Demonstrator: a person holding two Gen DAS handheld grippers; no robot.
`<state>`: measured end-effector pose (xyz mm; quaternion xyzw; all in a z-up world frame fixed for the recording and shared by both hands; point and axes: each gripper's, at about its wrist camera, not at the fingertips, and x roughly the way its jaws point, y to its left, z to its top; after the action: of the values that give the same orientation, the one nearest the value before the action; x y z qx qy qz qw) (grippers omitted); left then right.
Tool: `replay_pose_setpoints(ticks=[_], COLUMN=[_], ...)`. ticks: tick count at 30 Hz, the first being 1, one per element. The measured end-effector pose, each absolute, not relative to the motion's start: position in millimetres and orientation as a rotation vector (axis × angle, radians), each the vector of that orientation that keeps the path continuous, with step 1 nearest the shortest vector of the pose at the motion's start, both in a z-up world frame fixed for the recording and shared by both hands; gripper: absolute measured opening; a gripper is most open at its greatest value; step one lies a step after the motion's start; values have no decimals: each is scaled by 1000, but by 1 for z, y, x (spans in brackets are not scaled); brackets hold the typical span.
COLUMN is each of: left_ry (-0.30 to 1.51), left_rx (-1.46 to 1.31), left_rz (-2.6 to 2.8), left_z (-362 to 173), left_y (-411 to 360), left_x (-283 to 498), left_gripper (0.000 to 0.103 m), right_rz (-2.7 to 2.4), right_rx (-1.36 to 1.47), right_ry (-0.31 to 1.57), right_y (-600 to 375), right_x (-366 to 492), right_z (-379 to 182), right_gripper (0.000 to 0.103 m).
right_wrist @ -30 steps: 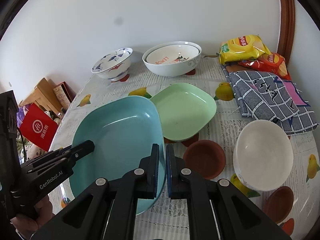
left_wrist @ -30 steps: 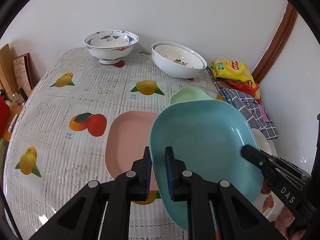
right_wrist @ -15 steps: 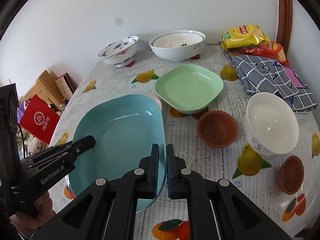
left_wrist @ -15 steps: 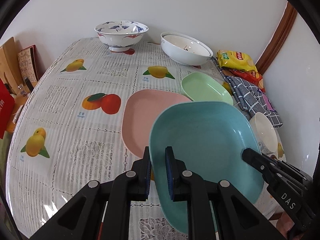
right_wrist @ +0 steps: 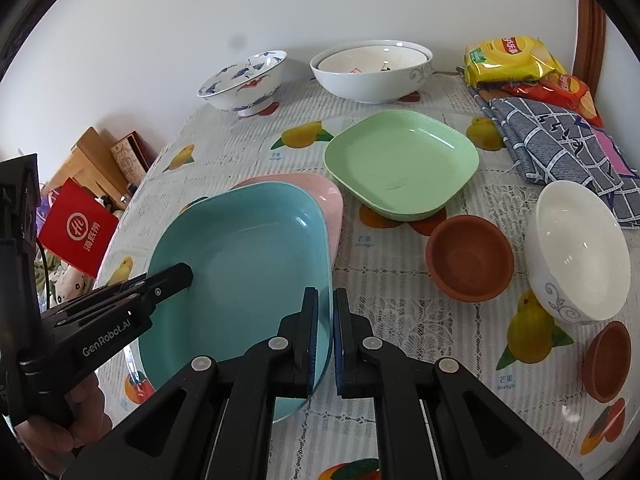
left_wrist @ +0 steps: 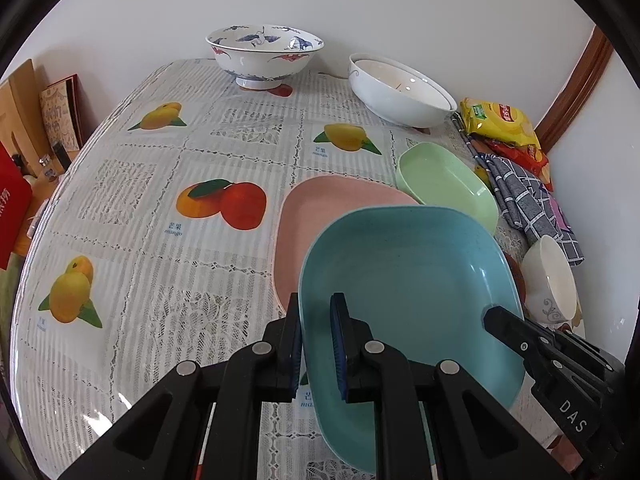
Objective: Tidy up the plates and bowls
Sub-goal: 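Lower the held teal plate onto the pink plate with both grippers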
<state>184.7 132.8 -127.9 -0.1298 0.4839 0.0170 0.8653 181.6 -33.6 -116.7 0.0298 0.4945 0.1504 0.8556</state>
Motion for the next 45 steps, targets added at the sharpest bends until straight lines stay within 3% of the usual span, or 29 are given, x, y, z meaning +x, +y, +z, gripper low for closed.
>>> replay_pose_setpoints(ticks=[23,45], left_ry=[1000,1016], left_rx=[-263,-226], left_rz=[63,-50], left_z=[-143,-155], left_y=[155,159], left_x=[247,261], left_gripper=[13,13], right_rz=[328,250], right_rx=[17,-25], right_ry=[1066,1076], right_y=[-5,5], right_x=[234,233], right_z=[-142,-155], right_gripper=[10,16])
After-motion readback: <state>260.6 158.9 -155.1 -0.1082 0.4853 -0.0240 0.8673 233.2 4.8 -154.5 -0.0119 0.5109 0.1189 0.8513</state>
